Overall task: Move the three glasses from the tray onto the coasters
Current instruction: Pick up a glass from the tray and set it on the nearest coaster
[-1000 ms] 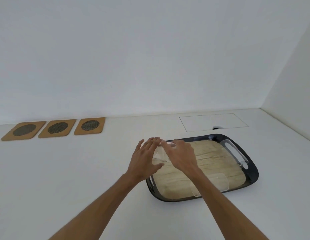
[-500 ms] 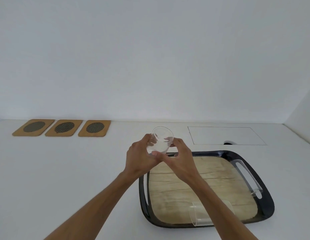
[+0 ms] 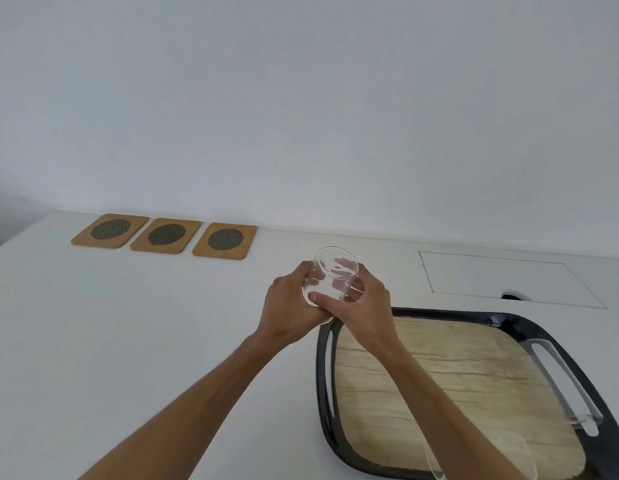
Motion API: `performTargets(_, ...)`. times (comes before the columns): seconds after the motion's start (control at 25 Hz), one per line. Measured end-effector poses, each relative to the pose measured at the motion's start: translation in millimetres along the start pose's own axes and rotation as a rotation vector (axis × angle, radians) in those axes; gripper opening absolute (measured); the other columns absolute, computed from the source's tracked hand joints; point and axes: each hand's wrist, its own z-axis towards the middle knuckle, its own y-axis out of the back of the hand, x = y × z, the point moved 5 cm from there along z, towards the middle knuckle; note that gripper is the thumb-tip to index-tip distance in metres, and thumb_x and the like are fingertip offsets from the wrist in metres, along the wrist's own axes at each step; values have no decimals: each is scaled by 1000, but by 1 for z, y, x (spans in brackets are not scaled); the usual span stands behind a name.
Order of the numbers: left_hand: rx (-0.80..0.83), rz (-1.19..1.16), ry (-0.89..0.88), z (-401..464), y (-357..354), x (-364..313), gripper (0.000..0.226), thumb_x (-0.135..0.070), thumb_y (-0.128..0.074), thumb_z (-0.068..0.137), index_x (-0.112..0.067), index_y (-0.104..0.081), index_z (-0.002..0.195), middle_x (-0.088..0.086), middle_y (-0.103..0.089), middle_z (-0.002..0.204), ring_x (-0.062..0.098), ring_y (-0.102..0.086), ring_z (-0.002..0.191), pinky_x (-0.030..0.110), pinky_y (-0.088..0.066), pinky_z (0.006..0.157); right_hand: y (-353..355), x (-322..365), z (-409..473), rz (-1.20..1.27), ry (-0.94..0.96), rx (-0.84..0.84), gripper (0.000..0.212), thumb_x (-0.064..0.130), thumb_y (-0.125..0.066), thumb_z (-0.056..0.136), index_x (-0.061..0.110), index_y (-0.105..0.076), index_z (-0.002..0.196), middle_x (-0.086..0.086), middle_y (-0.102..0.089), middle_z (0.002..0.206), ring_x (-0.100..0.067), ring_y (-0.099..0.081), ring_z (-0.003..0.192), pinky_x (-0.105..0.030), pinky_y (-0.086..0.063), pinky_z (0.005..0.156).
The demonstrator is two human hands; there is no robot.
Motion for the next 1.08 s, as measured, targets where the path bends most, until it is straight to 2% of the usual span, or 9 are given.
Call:
performTargets(0.12, 24, -7, -3, 7, 17, 23, 65, -53, -80, 60, -33, -53, 116, -13, -72, 106, 8, -68, 95, 40, -58, 82, -28, 2, 10, -21, 16, -6, 72, 30, -95, 55, 26, -65, 120, 8, -76, 104, -10, -74, 97, -34, -61, 87)
performTargets(0.2, 78, 19, 36, 14, 27, 46, 82, -61, -77, 62, -36, -42, 132, -10, -69, 120, 12, -65, 106, 40, -56, 91, -49, 1, 19, -46, 12, -18, 71, 32, -95, 56, 26, -64, 120, 9, -75, 106, -9, -73, 99, -31, -60, 88)
performTargets(0.28, 138, 86, 95, 14, 36, 76, 96, -62, -76, 66, -37, -26, 144, -6, -62, 134, 17, -58, 120, 41, -47, 101, -67, -2, 29, -84, 9, -26, 70, 35, -95, 59, 28, -62, 121, 11, -73, 107, -8, -71, 102, -24, -57, 88)
performTargets(0.36, 189, 168, 143, 6, 49, 111, 96, -60, -73, 72, -34, -20, 148, -4, -55, 142, 20, -52, 127, 40, -40, 104, -84, -7, 41, -109, -4, -36, 69, 36, -95, 60, 27, -62, 120, 11, -72, 108, -9, -70, 103, -23, -56, 89)
performTargets(0.44, 226, 260, 162, -6, 67, 147, 87, -58, -68, 78, -29, -25, 148, -2, -48, 148, 21, -47, 133, 39, -37, 107, -99, -15, 54, -115, -38, -42, 70, 36, -95, 60, 23, -63, 122, 7, -73, 112, -12, -70, 106, -30, -56, 94)
performTargets(0.64, 299, 539, 63, -20, 122, 223, 75, -56, -51, 90, -15, -29, 149, 6, -35, 156, 21, -30, 144, 37, -23, 117, -147, -28, 93, -147, -99, -47, 71, 36, -96, 58, 21, -64, 120, 8, -72, 110, -14, -70, 104, -38, -56, 96)
performTargets(0.88, 331, 693, 49, -1, 159, 278, 88, -73, -12, 85, -18, -19, 153, 4, -18, 163, 20, -9, 151, 44, -11, 122, -210, -26, 164, -230, -80, 11, 65, 37, -95, 59, 21, -63, 113, 7, -71, 108, -17, -71, 97, -41, -56, 92)
performTargets(1.08, 335, 671, 104, 10, 164, 304, 93, -78, -5, 81, -21, -12, 154, 1, -9, 165, 17, 0, 151, 44, -2, 122, -254, -40, 219, -296, -79, 61, 73, 39, -94, 60, 19, -59, 120, -2, -71, 116, -22, -70, 103, -43, -55, 94)
